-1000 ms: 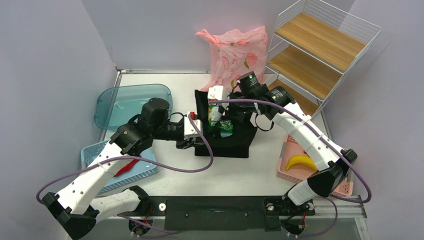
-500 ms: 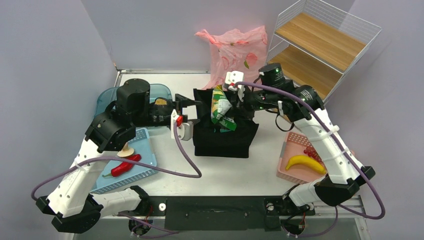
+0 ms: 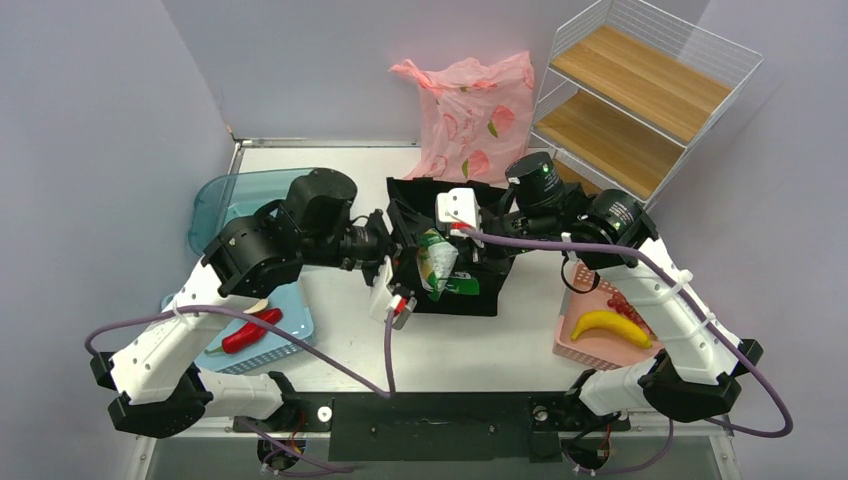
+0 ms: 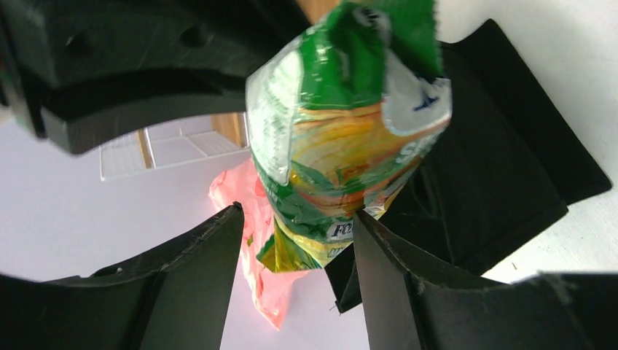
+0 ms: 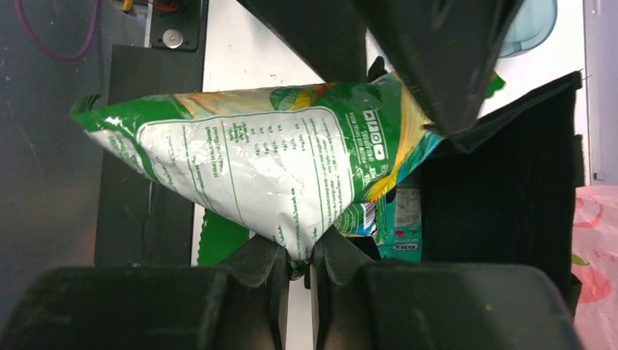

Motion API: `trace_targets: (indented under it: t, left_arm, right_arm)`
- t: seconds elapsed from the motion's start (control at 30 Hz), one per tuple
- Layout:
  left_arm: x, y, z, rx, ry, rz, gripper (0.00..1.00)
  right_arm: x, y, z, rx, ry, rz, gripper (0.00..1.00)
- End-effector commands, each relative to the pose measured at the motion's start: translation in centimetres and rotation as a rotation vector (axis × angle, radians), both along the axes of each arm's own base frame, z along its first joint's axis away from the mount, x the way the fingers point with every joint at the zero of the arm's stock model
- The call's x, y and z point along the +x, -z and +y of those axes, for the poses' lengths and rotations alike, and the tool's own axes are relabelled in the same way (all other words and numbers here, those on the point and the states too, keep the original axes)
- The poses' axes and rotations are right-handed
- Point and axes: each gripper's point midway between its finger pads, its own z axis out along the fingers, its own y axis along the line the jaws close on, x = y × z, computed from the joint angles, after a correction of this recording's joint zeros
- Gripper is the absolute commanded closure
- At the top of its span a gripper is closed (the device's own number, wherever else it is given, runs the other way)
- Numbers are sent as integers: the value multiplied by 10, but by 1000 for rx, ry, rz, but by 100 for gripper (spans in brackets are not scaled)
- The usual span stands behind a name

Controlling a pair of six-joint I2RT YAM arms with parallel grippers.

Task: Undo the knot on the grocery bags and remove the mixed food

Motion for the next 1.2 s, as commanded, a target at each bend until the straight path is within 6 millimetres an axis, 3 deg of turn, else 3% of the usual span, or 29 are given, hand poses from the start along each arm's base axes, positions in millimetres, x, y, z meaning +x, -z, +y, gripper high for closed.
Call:
trace_targets:
  t: [0.0,0.2,0.33,0.47,0.53,0.57,0.6,0.63,0.67,0.73,0.8,0.87,0.93,1.03,1.17]
  left_arm:
    - [-24,9,-4,106,109,-52,45]
    - [-48,17,-17,131,176,-18,43]
    - [-54,24,-25,134,161,45,42]
    - [-50,21,-31,64,88,118,56]
    - [-47,16,-34,2,46,159,73]
    - [-46,18,-34,-13,29,181,86]
    - [-45,5,-35,-88,-2,219,93]
    - [-41,7,-34,-117,-27,259,100]
    - [-39,-10,-34,-214,-60,313,100]
    - [-29,-29,-28,-344,-121,439,100]
    - [-14,-47,-17,-470,-176,574,100]
    - [-1,-63,-3,-581,-207,672,100]
    - [6,-75,8,-658,-215,764,100]
    - [7,-88,13,-713,-167,868,100]
    - [-3,-90,7,-694,-103,959,100]
  right_arm:
    - [-3,-31,1,74,-44,-126,100]
    - [-8,-24,0,38,-82,-154,100]
    - [-11,-30,4,48,-95,-171,100]
    - [-12,-40,3,66,-91,-198,100]
    - [-9,-46,2,79,-76,-221,100]
    - [-9,-48,0,87,-62,-227,97]
    - [-4,-51,1,94,-40,-243,94]
    - [-3,-55,-2,105,-17,-247,85]
    - [4,-59,-2,119,20,-268,80]
    - [20,-76,-7,181,122,-286,51]
    - [41,-101,-20,282,255,-276,38]
    - [68,-122,-48,355,403,-279,35]
    - [74,-131,-61,385,450,-281,34]
    - [61,-128,-67,391,415,-294,34]
    - [44,-116,-53,382,352,-302,33]
